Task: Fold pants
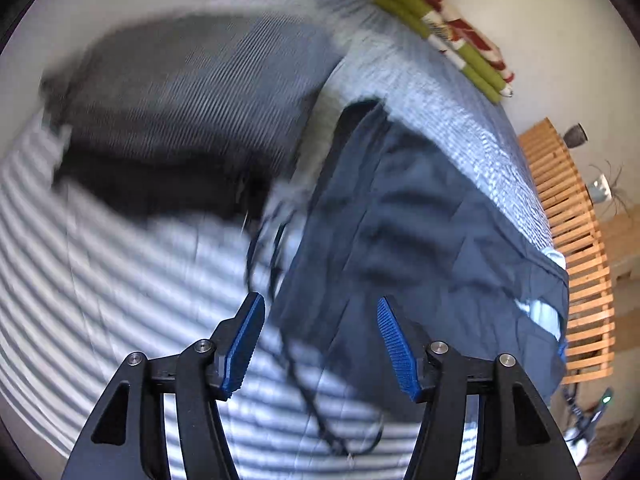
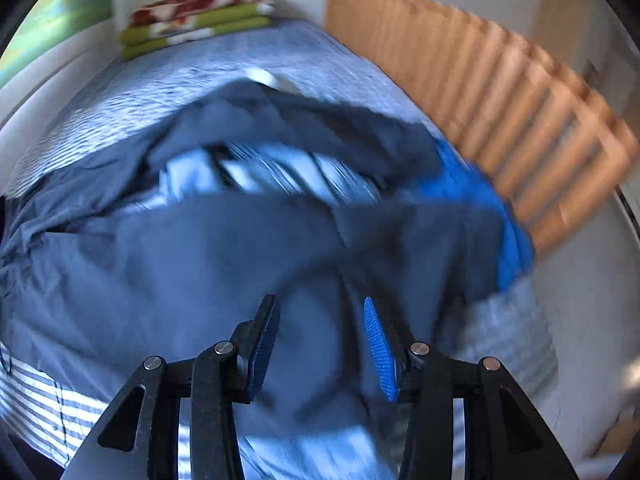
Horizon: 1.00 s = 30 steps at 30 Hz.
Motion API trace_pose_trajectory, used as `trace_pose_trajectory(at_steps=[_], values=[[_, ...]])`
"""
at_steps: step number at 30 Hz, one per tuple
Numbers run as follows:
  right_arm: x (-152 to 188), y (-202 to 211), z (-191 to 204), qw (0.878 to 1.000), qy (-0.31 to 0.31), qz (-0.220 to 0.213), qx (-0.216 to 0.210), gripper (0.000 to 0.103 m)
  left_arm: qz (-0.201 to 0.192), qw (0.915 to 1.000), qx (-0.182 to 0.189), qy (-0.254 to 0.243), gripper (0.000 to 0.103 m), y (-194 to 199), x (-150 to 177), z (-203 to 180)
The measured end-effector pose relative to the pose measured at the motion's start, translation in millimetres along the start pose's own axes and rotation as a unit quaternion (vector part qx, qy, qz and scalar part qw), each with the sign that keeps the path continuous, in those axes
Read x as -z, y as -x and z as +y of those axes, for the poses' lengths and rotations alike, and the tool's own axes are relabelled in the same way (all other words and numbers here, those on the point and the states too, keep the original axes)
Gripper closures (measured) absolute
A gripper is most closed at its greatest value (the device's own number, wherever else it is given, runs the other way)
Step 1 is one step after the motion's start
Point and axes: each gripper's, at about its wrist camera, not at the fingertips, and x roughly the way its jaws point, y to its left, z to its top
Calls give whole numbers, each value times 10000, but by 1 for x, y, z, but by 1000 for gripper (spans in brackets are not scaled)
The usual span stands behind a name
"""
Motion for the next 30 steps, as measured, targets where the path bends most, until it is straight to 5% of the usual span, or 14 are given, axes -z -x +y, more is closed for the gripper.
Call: trace_pose_trajectory(at_steps=[3,8,20,22,26,30], values=[[23,-2,-7,9993,-202,249,191,63,279,9992,187,216,40,-19,23,10],[50,0,-29,9932,-1034,531,-60,63,366,9977,535,189,33,-35,44,-1],[76,-39,-87,9460,-2834,964,-1241,63,369,9925,777,873,35,-70,36,0],[74,-43,-89,9373,-3012,953,-1470,63,308,9942,659,790,46,-71,34,-3],[67,-56,-84,9318,-3128,1138,-1450,68,385,9949,514,775,83,-78,32,-5],[64,-38,-76,9412,-3046,595,-1333,91,196,9960,560,672,88,-67,32,-10]])
